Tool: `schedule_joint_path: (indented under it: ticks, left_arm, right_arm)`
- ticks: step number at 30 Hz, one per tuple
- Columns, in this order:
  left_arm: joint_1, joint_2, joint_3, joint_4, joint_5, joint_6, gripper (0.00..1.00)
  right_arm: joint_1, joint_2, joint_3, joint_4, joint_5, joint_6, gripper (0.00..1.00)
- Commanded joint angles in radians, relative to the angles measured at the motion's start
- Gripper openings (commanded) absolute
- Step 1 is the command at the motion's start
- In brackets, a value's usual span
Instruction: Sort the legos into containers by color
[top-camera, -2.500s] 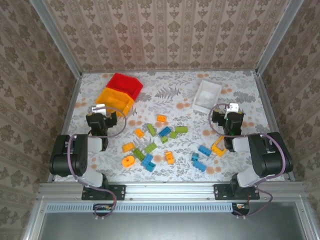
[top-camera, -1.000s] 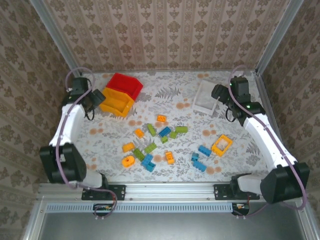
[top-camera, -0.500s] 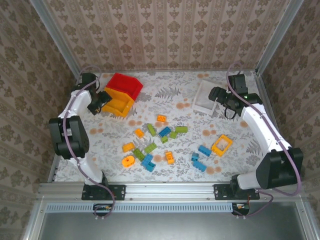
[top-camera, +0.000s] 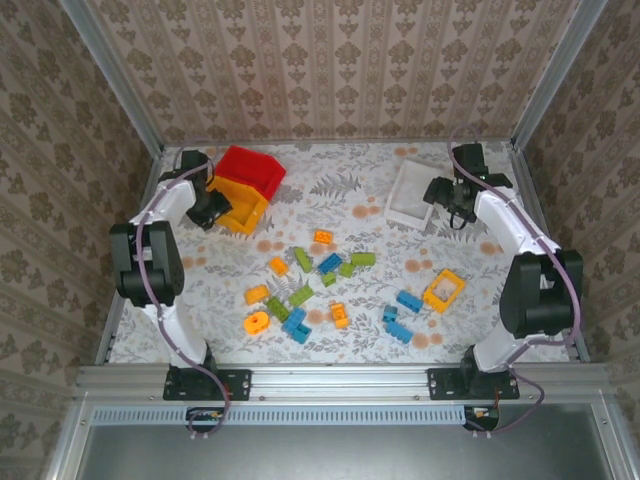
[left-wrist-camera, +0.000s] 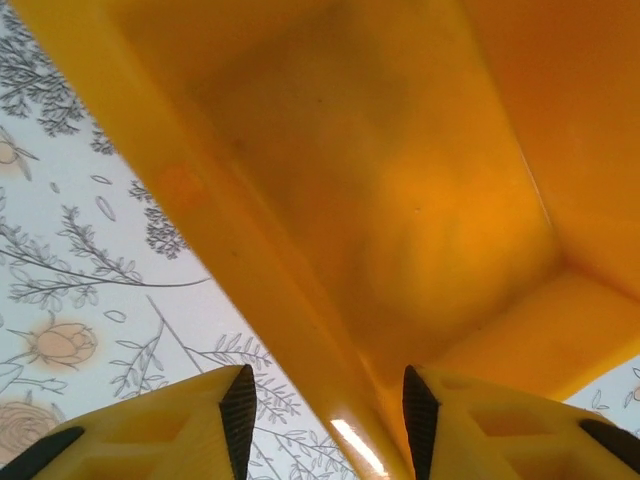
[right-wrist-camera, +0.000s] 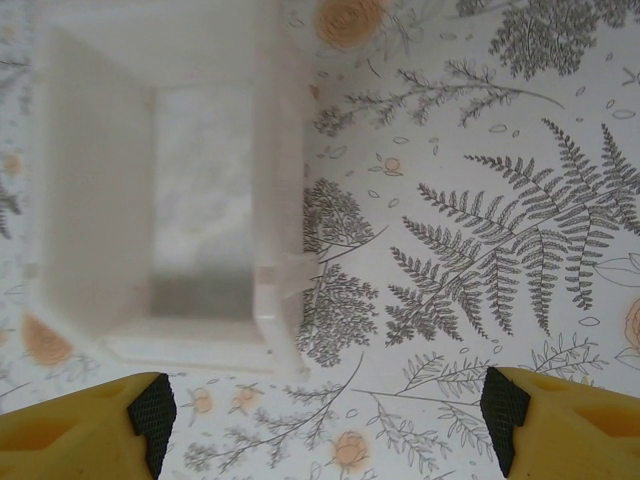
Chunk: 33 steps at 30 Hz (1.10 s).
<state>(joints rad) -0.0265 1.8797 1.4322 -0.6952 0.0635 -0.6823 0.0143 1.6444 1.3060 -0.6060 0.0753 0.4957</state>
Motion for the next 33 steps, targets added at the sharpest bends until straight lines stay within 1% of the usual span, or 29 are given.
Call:
schedule_joint_path:
  ticks: [1,6,9,12,14,16,17,20,23,25,31,33]
  left_arm:
    - [-0.019,0.018,0.022,-0.002,-0.018,0.032,0.38]
    - [-0.036,0.029,0.047,-0.020,-0.044,0.108,0.20]
    - [-0.046,0.050,0.079,-0.052,-0.056,0.159,0.13]
    - [-0.057,0.061,0.099,-0.068,-0.073,0.198,0.12]
    - [-0.065,0.066,0.107,-0.059,-0.063,0.223,0.10]
    - [-0.083,0.078,0.126,-0.051,-0.044,0.267,0.05]
    - [-0.097,0.090,0.143,-0.057,-0.046,0.297,0.00]
    - [-0.148,0.132,0.211,-0.113,-0.070,0.376,0.00]
    - [-0.187,0.160,0.253,-0.168,-0.101,0.416,0.00]
    - [-0.212,0.158,0.250,-0.174,-0.108,0.435,0.00]
    - [-0.285,0.147,0.232,-0.184,-0.117,0.496,0.00]
    - [-0.303,0.140,0.221,-0.188,-0.114,0.505,0.00]
  right_arm:
    - [-0.014,0.064,0.052,0.013,0.024,-0.022,0.83]
    - [-0.014,0.185,0.137,0.018,-0.001,-0.036,0.78]
    - [-0.014,0.253,0.190,0.003,-0.007,-0.039,0.74]
    - [-0.014,0.297,0.220,0.000,0.001,-0.048,0.69]
    - [-0.014,0.325,0.243,-0.006,-0.002,-0.058,0.63]
    - [-0.010,0.351,0.262,-0.014,-0.001,-0.073,0.59]
    - [-0.009,0.362,0.271,-0.019,0.004,-0.081,0.57]
    - [-0.001,0.389,0.288,-0.031,0.023,-0.112,0.50]
    - [0.012,0.398,0.290,-0.032,0.042,-0.136,0.40]
    - [0.019,0.399,0.290,-0.032,0.048,-0.148,0.34]
    - [0.038,0.396,0.289,-0.040,0.060,-0.183,0.23]
    - [0.052,0.389,0.284,-0.038,0.062,-0.199,0.21]
